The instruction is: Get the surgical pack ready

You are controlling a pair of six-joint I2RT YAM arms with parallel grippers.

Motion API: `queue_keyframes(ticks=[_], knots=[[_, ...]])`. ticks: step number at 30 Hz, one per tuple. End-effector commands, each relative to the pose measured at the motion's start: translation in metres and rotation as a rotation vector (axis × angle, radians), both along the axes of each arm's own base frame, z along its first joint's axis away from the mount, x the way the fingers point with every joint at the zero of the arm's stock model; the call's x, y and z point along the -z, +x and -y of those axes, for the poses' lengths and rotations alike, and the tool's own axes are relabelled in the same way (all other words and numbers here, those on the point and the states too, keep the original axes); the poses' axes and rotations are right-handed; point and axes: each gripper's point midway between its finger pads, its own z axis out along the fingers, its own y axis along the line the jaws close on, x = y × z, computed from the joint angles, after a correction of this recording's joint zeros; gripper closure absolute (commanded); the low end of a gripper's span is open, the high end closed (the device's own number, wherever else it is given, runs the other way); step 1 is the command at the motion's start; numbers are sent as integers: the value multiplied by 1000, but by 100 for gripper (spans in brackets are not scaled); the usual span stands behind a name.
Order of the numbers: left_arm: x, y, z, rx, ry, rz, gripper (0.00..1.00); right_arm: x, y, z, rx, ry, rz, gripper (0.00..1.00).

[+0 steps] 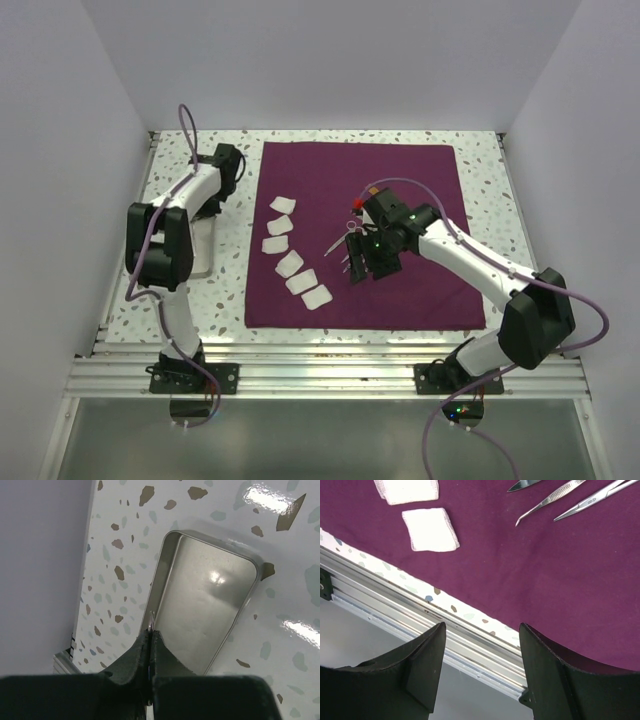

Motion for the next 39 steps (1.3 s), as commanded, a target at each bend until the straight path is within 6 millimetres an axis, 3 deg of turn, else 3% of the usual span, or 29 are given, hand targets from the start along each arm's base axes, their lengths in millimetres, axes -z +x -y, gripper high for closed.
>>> queue_keyframes(ticks=[1,16,20,24,28,33,34,39], knots=[[6,17,-12,-6,33,44,100,-5,2,1,4,24,1,36],[60,7,-9,32,-23,-56,100,1,29,-1,65,19,-36,36],[57,7,-10,42,-23,-56,100,4,38,2,94,2,-38,36],[57,1,-8,45,-53,-57,82,3,51,8,182,-12,-62,36],[58,-5,-6,49,-80,-55,56,1,72,17,299,-33,-57,36],[49,-6,-2,39,-130,-20,46,5,96,30,442,-79,-59,38],[39,-4,1,45,-146,14,40,7,100,33,461,-81,-64,38],[17,-1,18,62,-256,87,32,17,116,45,559,-162,-74,41]])
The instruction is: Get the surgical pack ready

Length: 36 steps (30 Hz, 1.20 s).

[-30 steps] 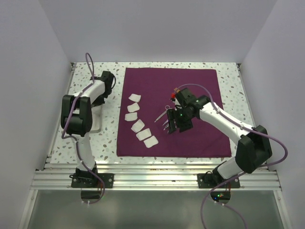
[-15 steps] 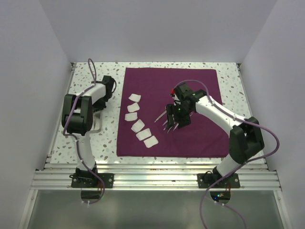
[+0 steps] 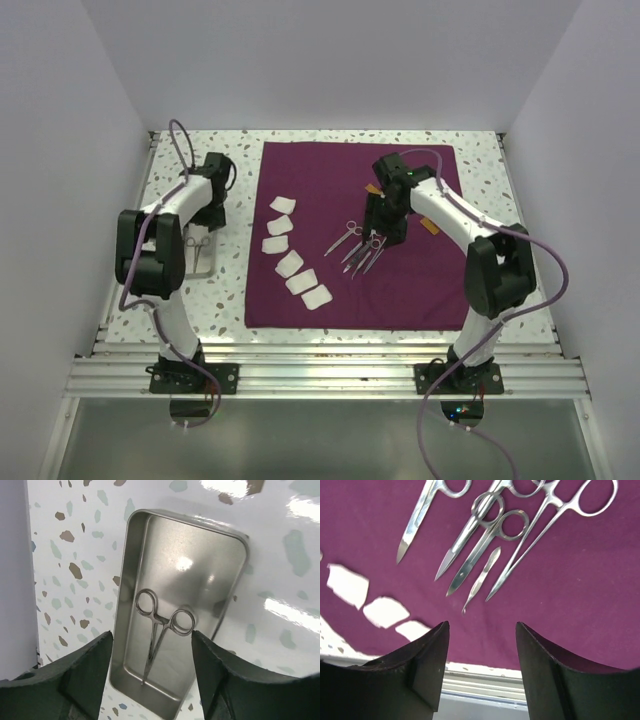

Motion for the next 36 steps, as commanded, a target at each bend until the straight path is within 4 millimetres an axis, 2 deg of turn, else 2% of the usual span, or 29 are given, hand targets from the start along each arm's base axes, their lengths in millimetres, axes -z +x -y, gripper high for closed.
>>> queue_keyframes(ticks=[1,3,6,9,10,15,17,27,36], knots=[[-36,10,13,-11,-110,142,30,1,12,11,102,-64,-9,41],[-41,7,18,-8,-143,161,27,7,17,15,127,-108,-21,45],[-59,2,22,0,-173,216,24,9,23,25,168,-173,-22,49],[-63,-6,29,-2,-218,230,23,18,26,29,190,-210,-31,50],[-70,-7,31,-1,-236,260,24,24,26,31,197,-230,-41,53],[-72,-16,58,21,-394,306,28,42,29,33,218,-260,-67,65],[-78,-19,68,40,-451,329,30,48,28,32,226,-263,-74,68],[-92,-21,75,87,-485,347,32,73,30,29,240,-267,-104,68],[-94,-23,76,106,-492,346,33,97,29,31,255,-291,-128,68]])
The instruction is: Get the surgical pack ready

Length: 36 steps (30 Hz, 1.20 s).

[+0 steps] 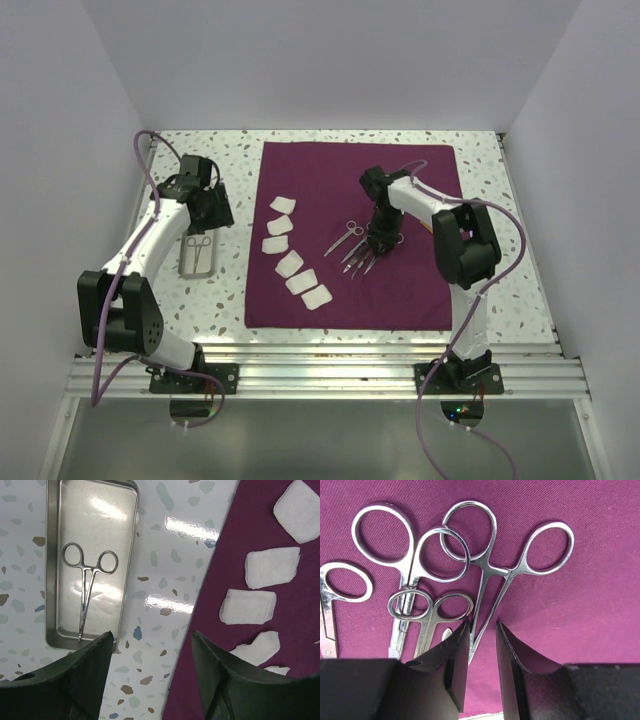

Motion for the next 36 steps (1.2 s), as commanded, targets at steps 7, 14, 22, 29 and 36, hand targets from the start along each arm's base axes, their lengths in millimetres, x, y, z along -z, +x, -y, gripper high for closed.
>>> queue_keyframes(ticks=[7,14,22,29,36], knots=[[-20,6,6,17,-45,77,32,16,1,5,33,-36,-7,70],[-27,5,13,22,-78,84,32,13,-5,8,28,-44,-13,94],[-43,9,43,92,-228,109,32,-28,-19,16,-12,-16,48,100],[-63,12,97,230,-471,156,30,-54,-24,11,-153,74,131,100],[-75,4,150,326,-644,166,28,-52,-45,11,-205,134,166,100]])
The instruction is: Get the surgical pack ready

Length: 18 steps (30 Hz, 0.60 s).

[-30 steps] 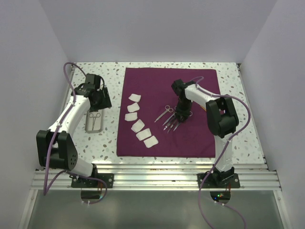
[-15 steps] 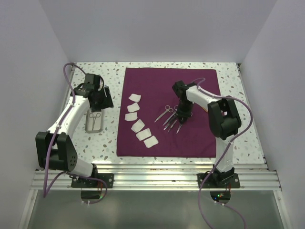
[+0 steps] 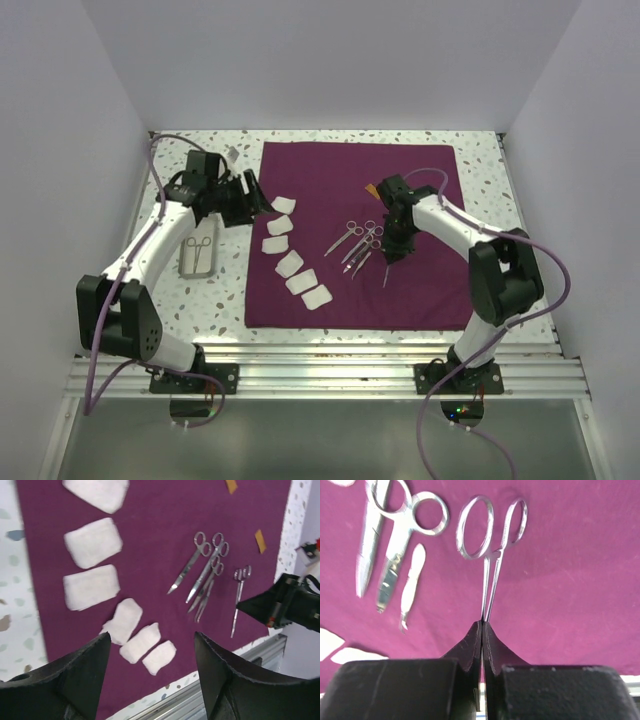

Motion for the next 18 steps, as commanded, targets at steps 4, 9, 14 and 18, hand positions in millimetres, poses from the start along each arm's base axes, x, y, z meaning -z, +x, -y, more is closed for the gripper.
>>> queue_keyframes(ticks=[4,9,14,18], knots=[[-26,-5,57,113,-158,50,29,1,-8,-4,-48,56,11,100],[-21,-10,69,143,-155,35,29,13,-14,-2,-76,32,-47,100],[-11,-13,68,151,-137,16,29,14,-2,3,-91,-22,-54,69],[-7,-14,67,155,-136,10,29,14,10,3,-86,-51,-53,56]])
